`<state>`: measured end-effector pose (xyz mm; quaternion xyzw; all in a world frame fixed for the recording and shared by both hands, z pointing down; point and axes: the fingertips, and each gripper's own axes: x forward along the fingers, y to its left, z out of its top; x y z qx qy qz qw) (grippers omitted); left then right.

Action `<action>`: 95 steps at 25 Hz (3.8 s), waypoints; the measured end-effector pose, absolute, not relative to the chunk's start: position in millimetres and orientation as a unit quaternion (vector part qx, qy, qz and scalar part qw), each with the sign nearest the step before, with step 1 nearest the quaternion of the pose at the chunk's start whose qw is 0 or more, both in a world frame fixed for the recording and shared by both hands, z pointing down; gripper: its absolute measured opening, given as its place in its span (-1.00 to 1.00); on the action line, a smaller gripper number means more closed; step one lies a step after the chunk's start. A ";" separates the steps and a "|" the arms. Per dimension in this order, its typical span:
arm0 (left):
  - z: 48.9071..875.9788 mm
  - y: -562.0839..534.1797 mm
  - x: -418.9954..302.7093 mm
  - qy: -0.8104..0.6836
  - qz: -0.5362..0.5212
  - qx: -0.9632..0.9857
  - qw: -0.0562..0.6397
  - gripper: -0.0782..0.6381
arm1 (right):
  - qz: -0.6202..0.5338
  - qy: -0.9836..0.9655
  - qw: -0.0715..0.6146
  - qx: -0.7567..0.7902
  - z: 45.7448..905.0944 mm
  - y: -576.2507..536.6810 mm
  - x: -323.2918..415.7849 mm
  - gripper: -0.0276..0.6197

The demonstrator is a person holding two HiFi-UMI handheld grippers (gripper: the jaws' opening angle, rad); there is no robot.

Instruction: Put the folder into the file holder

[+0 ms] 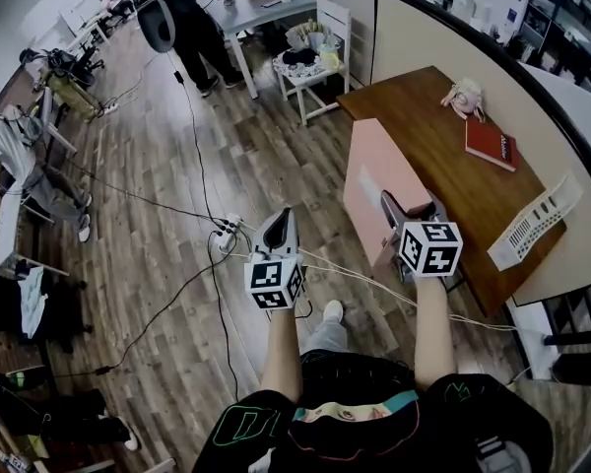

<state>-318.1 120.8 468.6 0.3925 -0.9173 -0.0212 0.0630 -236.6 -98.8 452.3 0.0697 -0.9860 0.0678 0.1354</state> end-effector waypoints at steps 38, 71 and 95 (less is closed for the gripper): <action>459.0 -120.2 -438.7 -0.809 -0.048 0.582 0.075 -0.79 | 0.047 -0.951 0.103 0.287 383.4 -283.4 -268.3 -0.02; 452.8 -312.4 -218.0 -0.594 -0.029 0.801 0.076 -0.79 | 0.078 -0.839 0.015 0.538 332.4 -347.4 9.5 -0.02; 454.9 -361.2 -164.1 -0.547 -0.014 0.834 0.077 -0.79 | 0.078 -0.785 0.024 0.614 315.9 -370.8 83.5 -0.02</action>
